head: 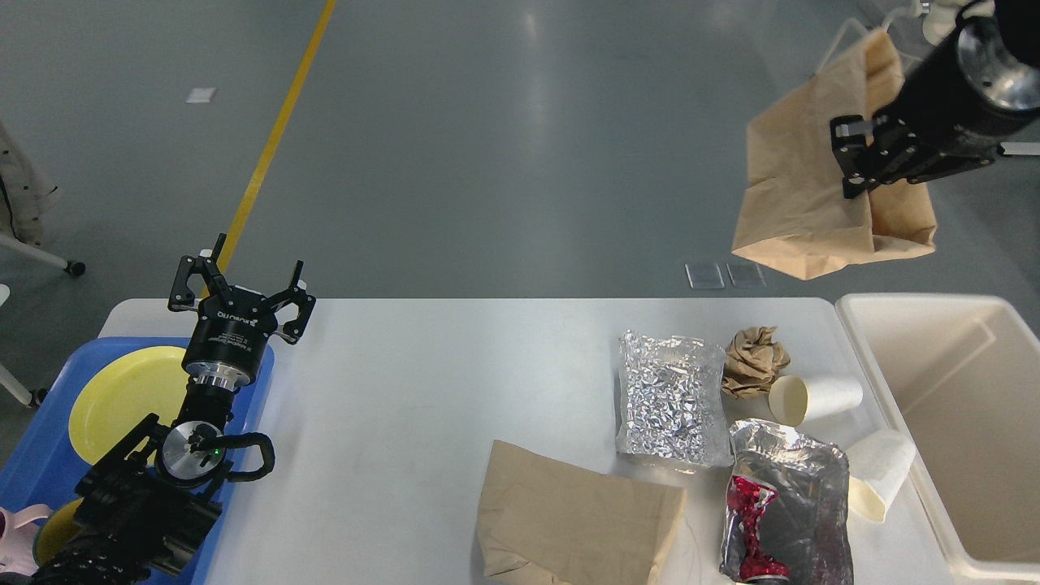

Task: Tidy desktop
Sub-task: 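Lift the brown paper bag with the right gripper and drop it into the white bin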

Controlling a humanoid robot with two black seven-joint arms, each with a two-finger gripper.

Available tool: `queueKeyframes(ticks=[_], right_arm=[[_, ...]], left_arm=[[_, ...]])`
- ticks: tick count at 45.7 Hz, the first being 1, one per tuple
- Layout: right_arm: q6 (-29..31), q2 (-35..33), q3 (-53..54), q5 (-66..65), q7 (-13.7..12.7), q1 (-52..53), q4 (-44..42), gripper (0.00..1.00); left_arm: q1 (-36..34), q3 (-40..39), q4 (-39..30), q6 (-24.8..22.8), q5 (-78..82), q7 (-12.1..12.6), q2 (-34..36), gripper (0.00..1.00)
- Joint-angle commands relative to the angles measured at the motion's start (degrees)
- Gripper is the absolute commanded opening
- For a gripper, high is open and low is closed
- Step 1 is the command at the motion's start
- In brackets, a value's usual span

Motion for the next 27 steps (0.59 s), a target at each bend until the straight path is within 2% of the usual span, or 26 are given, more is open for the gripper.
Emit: queueKeyframes(ticks=[1,17,27], right_arm=[[-7.63,-4.56,0.93,-2.38,0.01,-13.91,-9.75,0.00],[-35.31,-5.01,14.19,-1.94,0.01,-54.86,-34.27,0.00],[-46.13,3.16,21.58,-1.85,0.01,-72.10,-47.98,0.00]], left_arm=[[0.00,0.00,0.00,0.00,0.00,0.00,0.00,0.97],[0.00,0.00,0.00,0.00,0.00,0.00,0.00,0.97],[0.00,0.00,0.00,0.00,0.00,0.00,0.00,0.97]])
